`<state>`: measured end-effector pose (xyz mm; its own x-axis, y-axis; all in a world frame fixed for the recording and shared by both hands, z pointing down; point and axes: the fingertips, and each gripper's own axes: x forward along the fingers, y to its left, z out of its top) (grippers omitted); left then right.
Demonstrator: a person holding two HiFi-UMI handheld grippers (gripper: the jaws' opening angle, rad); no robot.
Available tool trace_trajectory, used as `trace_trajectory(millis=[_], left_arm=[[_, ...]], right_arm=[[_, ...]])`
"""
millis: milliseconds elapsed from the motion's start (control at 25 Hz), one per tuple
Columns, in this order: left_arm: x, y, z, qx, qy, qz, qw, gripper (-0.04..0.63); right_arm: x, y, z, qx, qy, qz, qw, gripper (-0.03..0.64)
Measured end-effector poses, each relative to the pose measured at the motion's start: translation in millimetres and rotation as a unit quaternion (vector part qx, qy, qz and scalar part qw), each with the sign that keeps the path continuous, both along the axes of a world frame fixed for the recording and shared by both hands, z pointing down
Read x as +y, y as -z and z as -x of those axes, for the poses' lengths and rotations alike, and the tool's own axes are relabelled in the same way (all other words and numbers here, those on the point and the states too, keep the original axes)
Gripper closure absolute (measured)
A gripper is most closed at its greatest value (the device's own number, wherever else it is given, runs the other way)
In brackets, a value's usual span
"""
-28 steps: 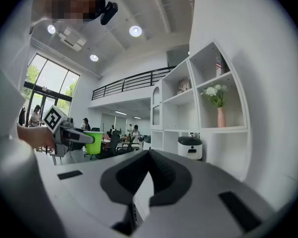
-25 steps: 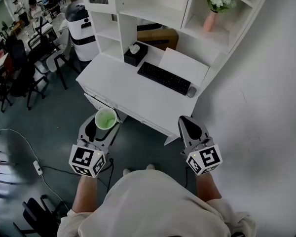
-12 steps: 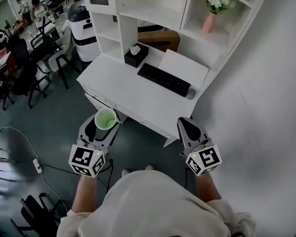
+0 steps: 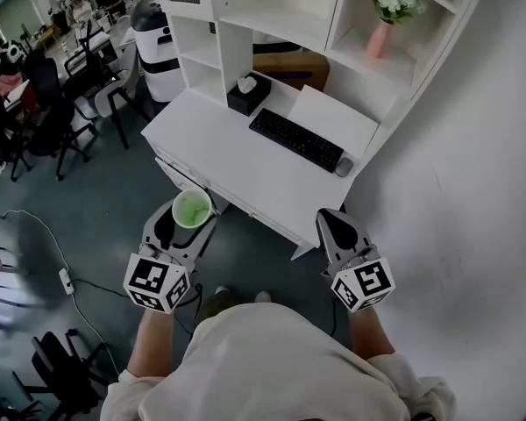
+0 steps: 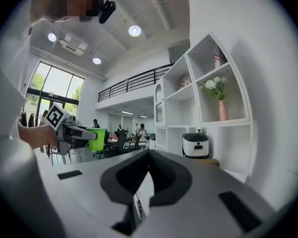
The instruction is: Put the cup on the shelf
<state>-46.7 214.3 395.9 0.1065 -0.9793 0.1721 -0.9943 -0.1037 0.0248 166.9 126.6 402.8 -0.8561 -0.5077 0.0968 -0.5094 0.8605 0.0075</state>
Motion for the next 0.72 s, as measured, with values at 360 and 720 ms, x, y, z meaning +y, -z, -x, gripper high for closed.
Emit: trace_trajectory(millis=[360, 720], left_arm=[[-21.7, -8.7, 14.5, 0.000, -0.001, 0.005, 1.0000, 0.290], [-75.4, -11.4, 46.9, 0.009, -0.024, -0.003, 0.9997, 0.290]], right_arm=[[-19.5, -10.5, 14.3, 0.004, 0.001, 0.010, 1.000, 0.612], [-60.1, -8.9, 42.9, 0.015, -0.022, 0.005, 1.000, 0.612]])
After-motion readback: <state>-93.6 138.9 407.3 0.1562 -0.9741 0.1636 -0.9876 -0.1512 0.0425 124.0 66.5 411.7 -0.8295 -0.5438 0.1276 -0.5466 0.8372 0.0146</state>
